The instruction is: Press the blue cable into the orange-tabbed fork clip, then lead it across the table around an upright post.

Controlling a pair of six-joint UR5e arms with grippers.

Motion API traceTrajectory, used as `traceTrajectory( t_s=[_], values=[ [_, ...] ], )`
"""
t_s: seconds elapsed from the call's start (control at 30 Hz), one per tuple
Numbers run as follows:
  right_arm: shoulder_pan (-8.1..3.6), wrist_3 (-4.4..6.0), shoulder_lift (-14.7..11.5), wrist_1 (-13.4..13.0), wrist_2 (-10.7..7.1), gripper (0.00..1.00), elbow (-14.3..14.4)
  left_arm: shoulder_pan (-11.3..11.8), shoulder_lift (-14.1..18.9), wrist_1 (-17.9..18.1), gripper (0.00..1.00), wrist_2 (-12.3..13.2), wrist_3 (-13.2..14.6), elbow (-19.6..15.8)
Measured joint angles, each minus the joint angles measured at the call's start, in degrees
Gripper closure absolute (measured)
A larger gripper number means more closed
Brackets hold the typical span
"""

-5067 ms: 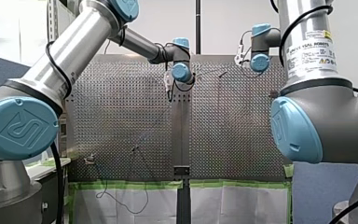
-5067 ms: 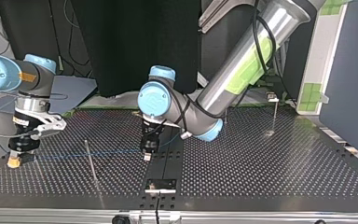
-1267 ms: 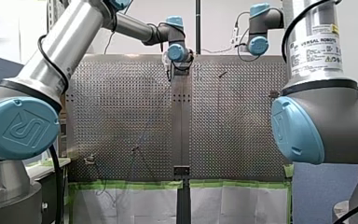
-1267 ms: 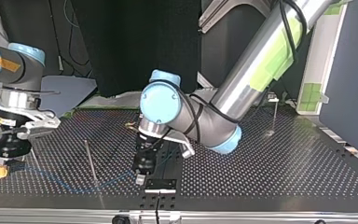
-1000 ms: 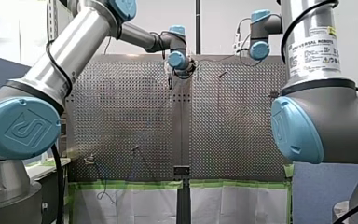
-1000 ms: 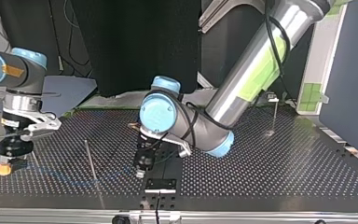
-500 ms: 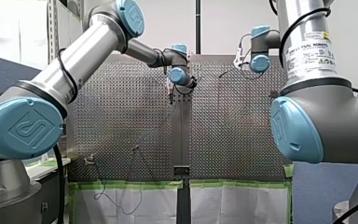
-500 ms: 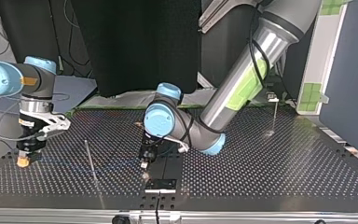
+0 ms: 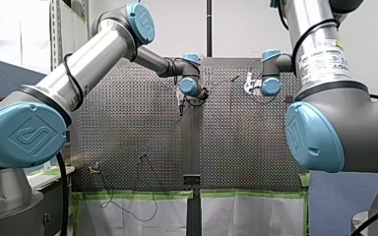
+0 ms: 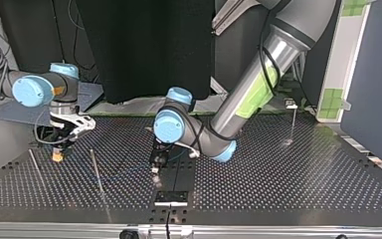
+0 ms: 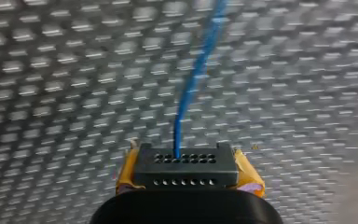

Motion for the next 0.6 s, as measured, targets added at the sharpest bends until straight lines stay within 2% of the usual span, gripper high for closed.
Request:
traceTrajectory(
  t_s=[0.1, 0.17, 0.2, 0.27, 0.3, 0.33, 0.37, 0.4, 0.43, 0.47, 0.6],
  values=[
    [0.56, 0.01, 1.5, -1.0, 0.94, 1.0, 1.6, -0.3, 0.1, 0.0, 1.0, -0.3, 0.0, -0.2],
    [0.93, 0.01, 2.4, -1.7, 1.44, 1.0, 2.6, -0.3, 0.0, -0.1, 0.83, -0.6, 0.0, -0.5],
    [0.87, 0.02, 3.2, -2.3, 1.57, 1.0, 3.4, -0.2, 0.0, -0.1, 0.83, -0.6, 0.0, -0.6],
    [0.8, 0.02, 3.9, -3.2, 1.67, 1.0, 4.2, -0.3, 0.0, 0.0, 0.52, -0.6, 0.2, -0.6],
    [0.73, -0.01, 4.4, -3.8, 1.86, 1.0, 4.8, -0.4, 0.0, 0.0, 0.52, -0.6, 0.3, -0.7],
    [0.75, -0.07, 4.9, -4.3, 2.06, 1.0, 5.2, -0.4, 0.0, 0.0, 0.39, -0.7, 0.4, -0.7],
    [0.82, -0.17, 5.4, -4.8, 2.29, 1.0, 5.7, -0.5, 0.0, 0.0, 0.17, -0.7, 0.5, -0.7],
    [0.86, -0.37, 6.0, -5.4, 2.66, 1.0, 6.2, -0.5, 0.0, 0.0, 0.17, -0.9, 0.6, -0.7],
    [0.87, -0.54, 6.5, -5.8, 2.92, 1.0, 6.5, -0.5, 0.0, -0.1, 0.03, -1.3, 0.6, -0.7],
    [0.9, -0.73, 6.9, -6.1, 3.15, 1.0, 6.8, -0.6, 0.0, -0.1, 0.0, -1.6, 0.6, -0.7],
    [0.92, -1.55, 8.8, -7.8, 4.09, 1.0, 8.1, -0.7, 0.0, -0.9, 0.0, -3.5, 0.7, -0.7]
  ],
)
